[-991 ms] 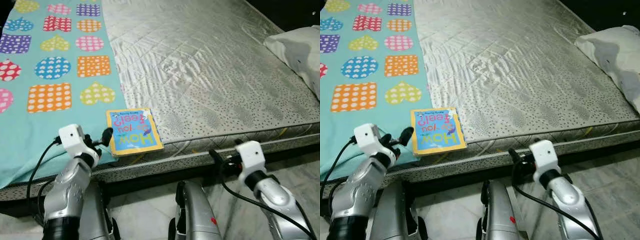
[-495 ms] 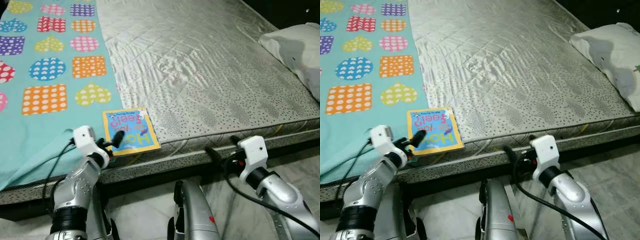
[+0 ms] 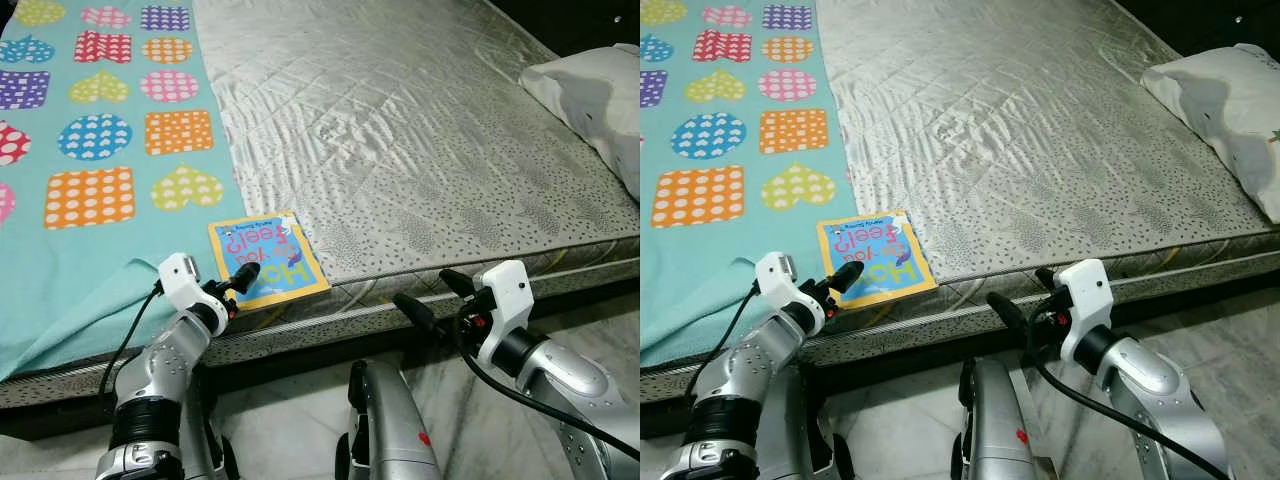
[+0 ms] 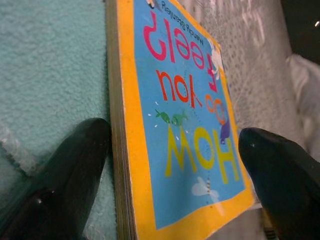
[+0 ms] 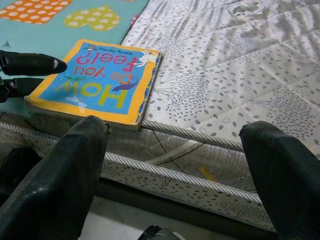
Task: Clean up the room
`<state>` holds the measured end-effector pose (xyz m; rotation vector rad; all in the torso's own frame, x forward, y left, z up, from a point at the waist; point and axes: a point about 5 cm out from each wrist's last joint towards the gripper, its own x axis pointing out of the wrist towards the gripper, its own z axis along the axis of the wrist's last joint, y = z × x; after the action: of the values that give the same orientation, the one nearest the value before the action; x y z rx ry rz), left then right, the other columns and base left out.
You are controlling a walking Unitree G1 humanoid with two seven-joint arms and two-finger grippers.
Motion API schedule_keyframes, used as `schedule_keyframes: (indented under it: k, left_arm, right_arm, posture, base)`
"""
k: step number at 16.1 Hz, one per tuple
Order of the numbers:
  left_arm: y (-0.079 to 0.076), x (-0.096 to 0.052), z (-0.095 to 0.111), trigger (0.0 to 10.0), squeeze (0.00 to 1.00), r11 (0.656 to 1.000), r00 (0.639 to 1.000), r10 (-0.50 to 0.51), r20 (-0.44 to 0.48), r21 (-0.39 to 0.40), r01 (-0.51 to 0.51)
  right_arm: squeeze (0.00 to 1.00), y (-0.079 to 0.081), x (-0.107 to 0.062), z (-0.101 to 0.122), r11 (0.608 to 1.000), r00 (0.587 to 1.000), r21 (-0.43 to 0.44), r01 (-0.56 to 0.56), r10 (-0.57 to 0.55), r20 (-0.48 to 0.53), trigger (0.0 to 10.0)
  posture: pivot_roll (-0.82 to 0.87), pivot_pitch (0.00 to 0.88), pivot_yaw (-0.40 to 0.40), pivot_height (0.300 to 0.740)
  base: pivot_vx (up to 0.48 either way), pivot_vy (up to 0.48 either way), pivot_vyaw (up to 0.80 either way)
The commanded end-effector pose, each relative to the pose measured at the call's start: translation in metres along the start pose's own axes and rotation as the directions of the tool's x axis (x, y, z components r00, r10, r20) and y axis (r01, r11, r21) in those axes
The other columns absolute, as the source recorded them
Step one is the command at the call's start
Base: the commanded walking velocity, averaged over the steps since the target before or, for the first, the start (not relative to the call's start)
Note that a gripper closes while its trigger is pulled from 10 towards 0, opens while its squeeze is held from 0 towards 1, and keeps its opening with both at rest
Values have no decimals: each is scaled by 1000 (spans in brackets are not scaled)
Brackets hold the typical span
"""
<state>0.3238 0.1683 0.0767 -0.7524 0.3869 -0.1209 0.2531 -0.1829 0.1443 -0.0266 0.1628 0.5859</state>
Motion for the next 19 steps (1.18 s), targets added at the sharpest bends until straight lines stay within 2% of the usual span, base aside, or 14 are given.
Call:
schedule_keyframes:
  k: [1,2,3,5,6,7,9,10,11,12,19]
  left_arm:
    - [4,-1,-11,10000,0,999,998,10,-55,-50,-13]
    - [6,-1,-11,10000,0,996,998,5,-62,-84,-11]
    - [7,1,-13,10000,0,985,996,-34,-79,-172,20]
    - [7,3,-17,10000,0,973,992,-66,-105,-227,41]
    - [4,4,-18,10000,0,955,987,-108,-115,-289,70]
    - [4,5,-18,10000,0,950,986,-120,-120,-302,79]
    - [5,6,-18,10000,0,917,976,-165,-142,-387,99]
    - [8,8,-16,9647,0,916,976,-155,-152,-391,85]
    - [10,9,-15,7725,0,921,977,-141,-158,-384,71]
    - [10,10,-16,0,0,924,976,-137,-169,-376,65]
    - [9,12,-24,0,0,960,944,-161,-287,-267,83]
  right_arm:
    - [0,1,-2,5,1000,1000,3,-11,11,10,10000]
    - [0,4,-1,7,999,999,12,-31,31,10,10000]
    - [0,9,-1,11,995,996,42,-95,95,4,10000]
    - [0,11,-2,15,990,991,34,-136,136,-1,10000]
    - [0,6,-2,17,992,993,27,-121,121,-3,10000]
    - [0,5,-2,17,993,993,25,-118,118,-3,10000]
    - [0,4,-2,17,994,994,15,-109,109,-6,10000]
    - [0,3,-2,19,994,994,13,-108,108,-4,10000]
    - [0,3,-1,20,994,994,10,-106,106,-2,10000]
    - [0,3,-1,20,994,995,10,-104,104,-2,10000]
    - [0,5,4,21,993,993,10,-117,117,12,10000]
  posture:
    - [-202,176,-126,518]
    - [-203,176,-126,518]
    - [-210,174,-125,518]
    - [-215,173,-123,518]
    - [-219,171,-124,518]
    - [-219,171,-124,518]
    - [-220,172,-122,518]
    - [-220,172,-122,518]
    - [-228,171,-119,518]
    - [-228,171,-119,518]
    - [-210,151,-112,518]
  base:
    - [0,0,0]
    - [0,0,0]
    - [0,0,0]
    - [0,0,0]
    - [0,0,0]
    - [0,0,0]
    - [0,0,0]
    - [0,0,0]
    - [0,0,0]
    - [0,0,0]
    - [0,0,0]
